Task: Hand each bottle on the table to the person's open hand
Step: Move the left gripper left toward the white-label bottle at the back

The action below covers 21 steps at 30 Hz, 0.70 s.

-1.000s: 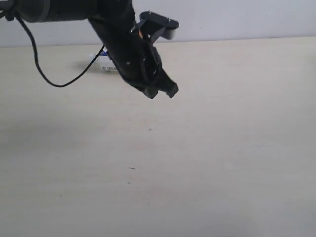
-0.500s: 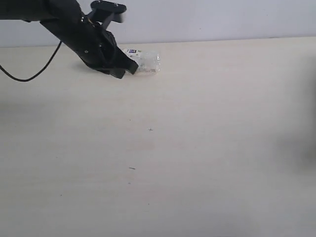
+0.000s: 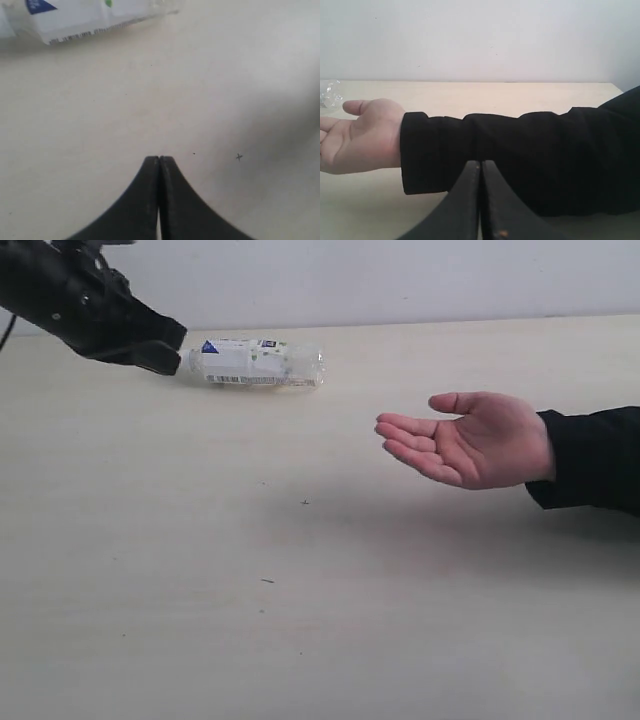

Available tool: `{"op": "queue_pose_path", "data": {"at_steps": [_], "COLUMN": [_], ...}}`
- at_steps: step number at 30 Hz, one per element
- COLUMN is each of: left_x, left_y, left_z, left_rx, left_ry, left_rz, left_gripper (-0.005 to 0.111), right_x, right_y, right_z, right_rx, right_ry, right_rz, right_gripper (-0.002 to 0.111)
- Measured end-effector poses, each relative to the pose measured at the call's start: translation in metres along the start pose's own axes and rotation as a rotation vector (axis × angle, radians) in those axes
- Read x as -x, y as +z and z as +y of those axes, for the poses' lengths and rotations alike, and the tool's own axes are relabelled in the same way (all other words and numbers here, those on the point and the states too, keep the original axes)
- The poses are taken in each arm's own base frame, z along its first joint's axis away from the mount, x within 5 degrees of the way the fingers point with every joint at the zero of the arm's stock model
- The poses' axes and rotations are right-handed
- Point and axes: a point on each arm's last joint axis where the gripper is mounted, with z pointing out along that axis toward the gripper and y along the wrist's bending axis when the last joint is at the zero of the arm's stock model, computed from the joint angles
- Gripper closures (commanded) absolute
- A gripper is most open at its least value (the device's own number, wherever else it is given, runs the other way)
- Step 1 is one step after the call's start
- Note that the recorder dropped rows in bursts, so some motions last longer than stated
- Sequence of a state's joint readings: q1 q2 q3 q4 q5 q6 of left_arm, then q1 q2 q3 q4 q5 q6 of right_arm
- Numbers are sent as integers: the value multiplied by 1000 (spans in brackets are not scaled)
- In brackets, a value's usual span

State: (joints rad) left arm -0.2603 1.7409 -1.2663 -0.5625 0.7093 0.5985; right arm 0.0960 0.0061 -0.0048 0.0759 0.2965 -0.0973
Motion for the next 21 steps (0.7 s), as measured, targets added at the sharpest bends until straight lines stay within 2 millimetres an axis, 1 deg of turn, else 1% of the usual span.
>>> {"op": "queue_pose_path", "data": {"at_steps": [3, 5, 10, 13, 21], "left_x": [0, -2, -8, -10, -10], "left_y": [-24, -35, -53, -57, -56], "left_z": [-6, -11, -21, -24, -25], "left_rx": [6, 3, -12, -19, -39], "left_ry": [9, 28, 88, 103, 82], "left_rz": [-51, -76, -119, -119, -121], "left_gripper": [107, 107, 107, 107, 107], "right_x": [0, 0, 0, 0, 0], "right_y": [0, 0, 0, 0, 0], "right_z": [0, 0, 0, 0, 0], "right_rx": [0, 0, 0, 0, 0], "right_ry": [0, 0, 0, 0, 0], "right_rz": [0, 0, 0, 0, 0], "right_gripper": [108, 108, 108, 108, 108]}}
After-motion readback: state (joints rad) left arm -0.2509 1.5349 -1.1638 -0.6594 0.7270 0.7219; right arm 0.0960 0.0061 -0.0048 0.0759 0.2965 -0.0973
